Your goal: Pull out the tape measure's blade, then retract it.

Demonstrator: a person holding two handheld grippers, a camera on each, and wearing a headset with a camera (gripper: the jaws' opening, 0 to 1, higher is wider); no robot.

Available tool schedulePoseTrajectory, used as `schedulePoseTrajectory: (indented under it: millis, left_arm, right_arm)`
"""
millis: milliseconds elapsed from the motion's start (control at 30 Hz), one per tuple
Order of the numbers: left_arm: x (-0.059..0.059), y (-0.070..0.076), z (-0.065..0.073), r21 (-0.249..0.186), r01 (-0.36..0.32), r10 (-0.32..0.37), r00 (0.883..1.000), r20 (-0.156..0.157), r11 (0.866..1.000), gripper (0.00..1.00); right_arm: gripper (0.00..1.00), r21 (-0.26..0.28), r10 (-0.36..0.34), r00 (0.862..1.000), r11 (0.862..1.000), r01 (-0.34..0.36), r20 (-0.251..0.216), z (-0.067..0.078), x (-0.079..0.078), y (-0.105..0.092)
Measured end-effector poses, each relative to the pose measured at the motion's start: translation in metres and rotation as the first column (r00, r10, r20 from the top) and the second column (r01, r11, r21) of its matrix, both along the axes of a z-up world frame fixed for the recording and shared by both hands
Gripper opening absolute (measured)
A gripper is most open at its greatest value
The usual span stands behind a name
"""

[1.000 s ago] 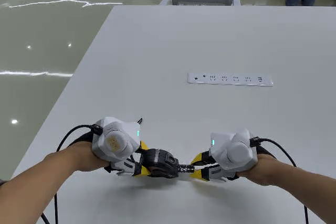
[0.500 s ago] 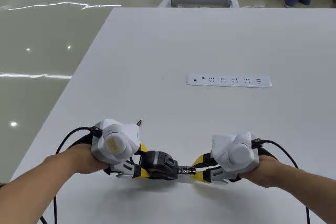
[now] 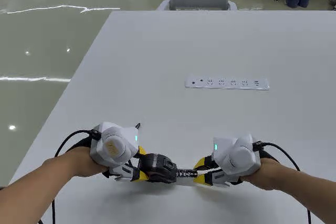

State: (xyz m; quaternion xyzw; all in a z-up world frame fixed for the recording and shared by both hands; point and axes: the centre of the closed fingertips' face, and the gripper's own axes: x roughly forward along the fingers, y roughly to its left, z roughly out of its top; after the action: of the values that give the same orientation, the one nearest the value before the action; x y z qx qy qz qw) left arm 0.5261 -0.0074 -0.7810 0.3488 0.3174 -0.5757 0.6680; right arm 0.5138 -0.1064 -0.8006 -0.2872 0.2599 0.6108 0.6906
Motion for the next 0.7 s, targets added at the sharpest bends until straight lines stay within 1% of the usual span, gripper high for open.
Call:
schedulePoseTrajectory:
  millis: [700]
  left_arm:
    - [0.0000, -0.0002, -0.0001, 0.006, 0.001, -0.001, 1.000, -0.001, 1.000, 0.25]
  right_arm:
    - [0.12, -0.006, -0.008, 1.000, 1.000, 0.008, -0.002, 0.0011, -0.0010, -0.0087]
